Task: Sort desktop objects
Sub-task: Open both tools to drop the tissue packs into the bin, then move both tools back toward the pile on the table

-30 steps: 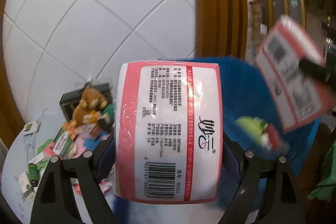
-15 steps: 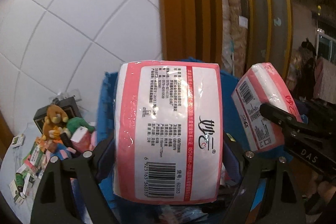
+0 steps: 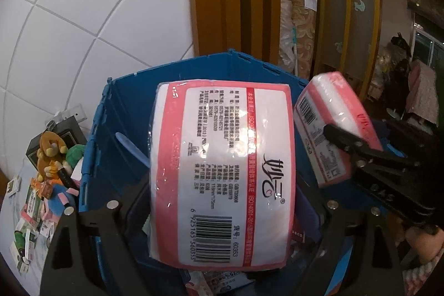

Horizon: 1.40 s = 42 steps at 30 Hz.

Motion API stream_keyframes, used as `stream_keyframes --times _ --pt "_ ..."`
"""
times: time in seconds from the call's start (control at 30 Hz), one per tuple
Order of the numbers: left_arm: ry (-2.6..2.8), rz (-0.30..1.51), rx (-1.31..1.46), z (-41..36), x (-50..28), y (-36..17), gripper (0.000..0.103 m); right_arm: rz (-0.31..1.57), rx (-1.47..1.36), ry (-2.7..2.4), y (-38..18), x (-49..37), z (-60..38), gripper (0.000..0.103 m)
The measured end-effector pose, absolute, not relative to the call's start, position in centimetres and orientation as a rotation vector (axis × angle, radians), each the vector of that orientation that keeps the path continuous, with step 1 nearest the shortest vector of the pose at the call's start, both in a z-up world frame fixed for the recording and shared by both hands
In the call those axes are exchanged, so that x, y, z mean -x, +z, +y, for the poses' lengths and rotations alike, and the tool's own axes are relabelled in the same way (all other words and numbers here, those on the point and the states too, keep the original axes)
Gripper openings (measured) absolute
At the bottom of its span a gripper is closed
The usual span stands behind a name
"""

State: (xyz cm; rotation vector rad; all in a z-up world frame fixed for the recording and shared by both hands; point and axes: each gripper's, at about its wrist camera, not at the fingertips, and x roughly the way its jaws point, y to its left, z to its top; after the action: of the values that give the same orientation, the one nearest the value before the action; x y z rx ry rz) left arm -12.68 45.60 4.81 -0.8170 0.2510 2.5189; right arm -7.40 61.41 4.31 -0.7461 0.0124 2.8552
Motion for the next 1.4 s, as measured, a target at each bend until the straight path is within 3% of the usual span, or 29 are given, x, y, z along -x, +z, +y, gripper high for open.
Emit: stream_keyframes --times 0.17,0.3,0.53,0.73,1.4 --pt "2.528 0.244 0.818 45.6 12.6 4.8 0.089 0.031 0.822 2.817 2.8 8.0 62.1 0.055" --pt "2.546 0.238 0.795 45.3 12.4 4.9 0.089 0.02 0.798 2.804 2.6 7.7 62.2 0.081" --pt "2.564 0.244 0.782 45.2 12.4 4.9 0.089 0.014 0.775 2.816 2.3 7.2 61.9 0.098" --pt "2.574 0.215 0.761 44.8 12.2 5.1 0.089 0.032 0.763 2.817 2.5 7.2 62.0 0.102" --pt "2.621 0.062 0.662 39.3 9.8 6.1 0.089 0.047 0.655 2.73 2.5 6.3 62.2 0.103"
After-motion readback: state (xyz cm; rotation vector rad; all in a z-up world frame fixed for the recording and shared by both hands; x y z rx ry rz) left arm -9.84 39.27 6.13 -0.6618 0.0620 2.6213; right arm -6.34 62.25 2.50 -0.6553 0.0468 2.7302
